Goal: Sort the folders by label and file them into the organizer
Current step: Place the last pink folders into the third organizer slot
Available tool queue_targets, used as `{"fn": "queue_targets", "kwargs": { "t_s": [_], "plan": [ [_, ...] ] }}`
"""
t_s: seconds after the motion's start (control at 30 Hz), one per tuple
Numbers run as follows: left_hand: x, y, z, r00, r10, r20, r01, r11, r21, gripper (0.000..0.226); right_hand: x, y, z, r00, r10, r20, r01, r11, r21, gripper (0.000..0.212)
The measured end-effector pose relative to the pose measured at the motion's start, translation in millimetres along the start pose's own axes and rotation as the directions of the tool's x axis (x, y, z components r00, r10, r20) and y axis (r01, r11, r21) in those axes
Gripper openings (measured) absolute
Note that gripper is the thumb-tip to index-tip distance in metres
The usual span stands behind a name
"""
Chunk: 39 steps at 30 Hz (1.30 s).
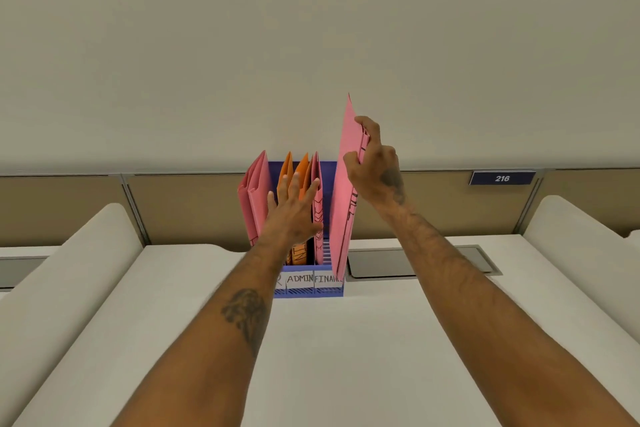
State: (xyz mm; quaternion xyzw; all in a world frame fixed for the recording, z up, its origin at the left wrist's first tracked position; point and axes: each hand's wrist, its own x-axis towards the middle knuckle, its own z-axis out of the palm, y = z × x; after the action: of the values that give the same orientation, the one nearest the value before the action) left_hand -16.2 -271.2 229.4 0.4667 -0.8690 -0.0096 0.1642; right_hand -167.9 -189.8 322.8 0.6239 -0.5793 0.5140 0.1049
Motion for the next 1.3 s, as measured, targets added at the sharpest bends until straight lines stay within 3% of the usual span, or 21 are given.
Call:
{"fn": "queue_targets", "kwargs": {
  "t_s": [0.1,0.23,0.43,0.7,1.0,1.2,1.3],
  "plan": [
    [13.7,-2.5,10.5,0.998,0.004,0.065,-0.01,0.996,0.091,0.107,4.0,13.5,18.5,1.0,-0.014,-0.025,0.015,1.0,0.019,0.051],
    [25.3,-14.2,35.4,0.995,0.087,-0.046,-0.079,0.983,0.164,0.105,3.0,31.2,43.2,0.999,-0.016,-0.041,0.016,1.0,0.018,0.05],
    [17.6,-18.9,43.2,0.992,0.076,-0.099,-0.068,0.995,0.079,0.093,-10.3,56.8,83.5,0.999,-0.028,-0.021,0.028,1.0,-0.003,0.049],
    [18.8,-23.5,49.2,0.989,0.081,-0.122,-0.073,0.995,0.068,0.093,-38.2,85.2,113.9,0.988,0.054,0.145,-0.047,0.998,-0.05,0.049],
    [16.8,-21.7,44.0,0.995,0.07,-0.069,-0.067,0.997,0.049,0.096,-54.1,88.9,124.7,0.908,0.232,0.348,-0.239,0.971,-0.025,0.059],
    [16.2,-23.2,41.6,0.997,0.076,-0.033,-0.075,0.997,0.003,0.097,-42.5,75.5,117.5,0.841,0.283,0.461,-0.207,0.956,-0.21,0.062],
    [5.7,-22.6,37.7,0.999,0.05,-0.013,-0.05,0.998,-0.024,0.096,-43.9,75.2,111.0,0.83,0.292,0.476,-0.215,0.954,-0.212,0.068]
  ]
}}
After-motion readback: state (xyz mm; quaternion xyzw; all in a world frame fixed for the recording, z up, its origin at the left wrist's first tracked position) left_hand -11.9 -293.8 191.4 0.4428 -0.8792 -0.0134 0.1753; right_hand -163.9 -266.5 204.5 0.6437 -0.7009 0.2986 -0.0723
